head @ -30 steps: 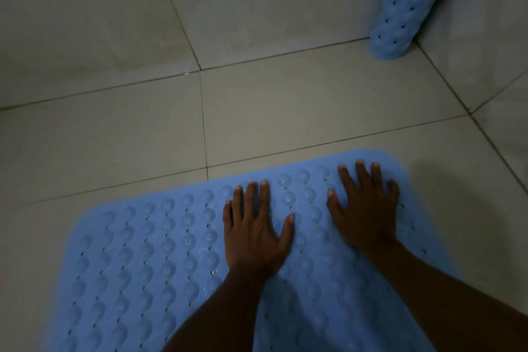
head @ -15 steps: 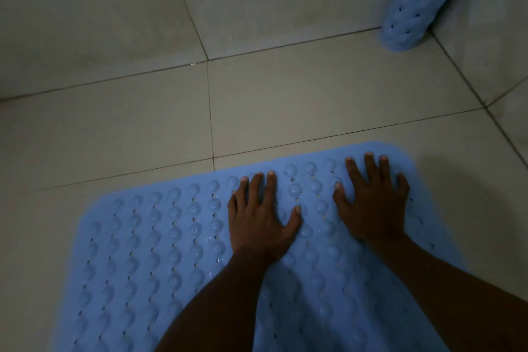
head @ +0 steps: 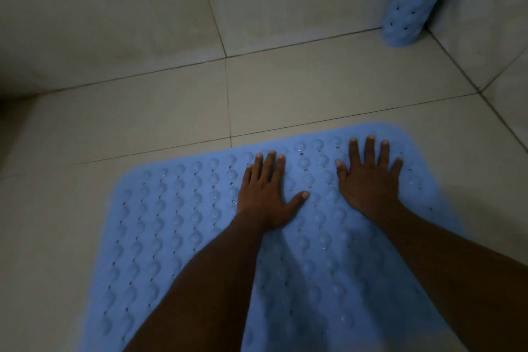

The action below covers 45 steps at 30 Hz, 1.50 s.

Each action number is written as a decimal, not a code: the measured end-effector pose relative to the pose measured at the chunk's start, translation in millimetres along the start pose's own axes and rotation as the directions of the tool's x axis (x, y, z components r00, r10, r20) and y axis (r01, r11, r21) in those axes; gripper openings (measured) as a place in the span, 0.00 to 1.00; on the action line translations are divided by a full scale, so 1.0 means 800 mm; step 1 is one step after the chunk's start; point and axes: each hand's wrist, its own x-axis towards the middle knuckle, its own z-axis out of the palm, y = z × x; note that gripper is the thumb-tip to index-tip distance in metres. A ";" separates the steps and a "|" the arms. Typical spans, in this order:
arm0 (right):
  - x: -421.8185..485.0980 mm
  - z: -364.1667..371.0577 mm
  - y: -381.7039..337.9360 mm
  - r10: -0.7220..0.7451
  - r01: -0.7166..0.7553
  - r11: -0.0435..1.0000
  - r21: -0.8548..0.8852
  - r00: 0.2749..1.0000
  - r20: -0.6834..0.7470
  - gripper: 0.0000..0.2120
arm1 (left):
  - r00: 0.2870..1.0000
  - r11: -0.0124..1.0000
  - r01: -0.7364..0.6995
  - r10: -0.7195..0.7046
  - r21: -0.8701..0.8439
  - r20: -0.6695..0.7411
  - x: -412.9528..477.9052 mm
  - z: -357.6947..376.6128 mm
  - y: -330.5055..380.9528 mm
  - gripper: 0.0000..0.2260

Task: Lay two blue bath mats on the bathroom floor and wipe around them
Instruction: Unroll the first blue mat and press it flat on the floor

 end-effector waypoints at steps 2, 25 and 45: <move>-0.023 0.003 -0.007 -0.006 0.006 1.000 0.023 1.000 0.001 0.33 | 0.999 0.999 -0.042 0.042 0.015 0.033 -0.023 -0.001 -0.021 0.41; -0.099 0.032 -0.328 -0.365 0.369 0.928 0.039 0.927 -0.089 0.29 | 0.879 0.909 0.389 -0.414 -0.146 -0.235 -0.102 -0.015 -0.277 0.38; -0.096 0.022 -0.335 -0.309 0.315 0.948 0.047 0.946 -0.104 0.38 | 0.862 0.877 0.464 -0.479 -0.126 -0.165 -0.098 -0.024 -0.276 0.40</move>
